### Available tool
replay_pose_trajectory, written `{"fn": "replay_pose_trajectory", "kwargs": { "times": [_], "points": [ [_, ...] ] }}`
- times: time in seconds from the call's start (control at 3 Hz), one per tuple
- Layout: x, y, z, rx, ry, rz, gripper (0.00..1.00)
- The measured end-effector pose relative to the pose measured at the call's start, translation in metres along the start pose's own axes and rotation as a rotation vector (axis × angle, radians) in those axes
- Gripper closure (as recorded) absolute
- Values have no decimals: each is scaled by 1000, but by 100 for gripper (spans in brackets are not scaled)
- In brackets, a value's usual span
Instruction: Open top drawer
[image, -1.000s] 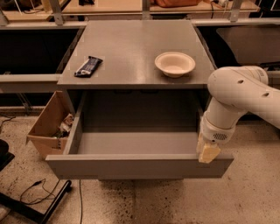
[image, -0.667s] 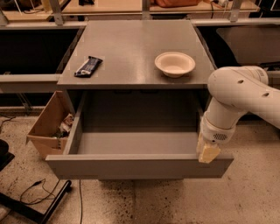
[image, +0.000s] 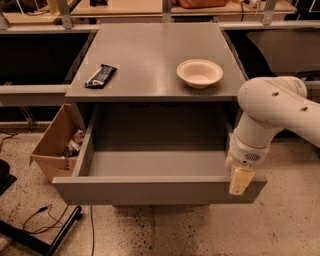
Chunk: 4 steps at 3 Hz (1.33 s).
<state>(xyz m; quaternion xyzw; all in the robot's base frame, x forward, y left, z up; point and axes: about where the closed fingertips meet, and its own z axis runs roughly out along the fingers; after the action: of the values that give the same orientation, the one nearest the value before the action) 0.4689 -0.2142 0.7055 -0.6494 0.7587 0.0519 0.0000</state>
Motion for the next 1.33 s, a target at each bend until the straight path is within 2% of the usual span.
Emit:
{"fn": "replay_pose_trajectory", "kwargs": {
  "times": [0.33,0.67,1.0,1.33],
  "points": [
    [0,0,0,0,0,0,0],
    [-4,10,11,-32,12,-4,0],
    [-9,56,32,-149,18,12,17],
    [-13,90,41,-231,31,27,40]
  ]
}}
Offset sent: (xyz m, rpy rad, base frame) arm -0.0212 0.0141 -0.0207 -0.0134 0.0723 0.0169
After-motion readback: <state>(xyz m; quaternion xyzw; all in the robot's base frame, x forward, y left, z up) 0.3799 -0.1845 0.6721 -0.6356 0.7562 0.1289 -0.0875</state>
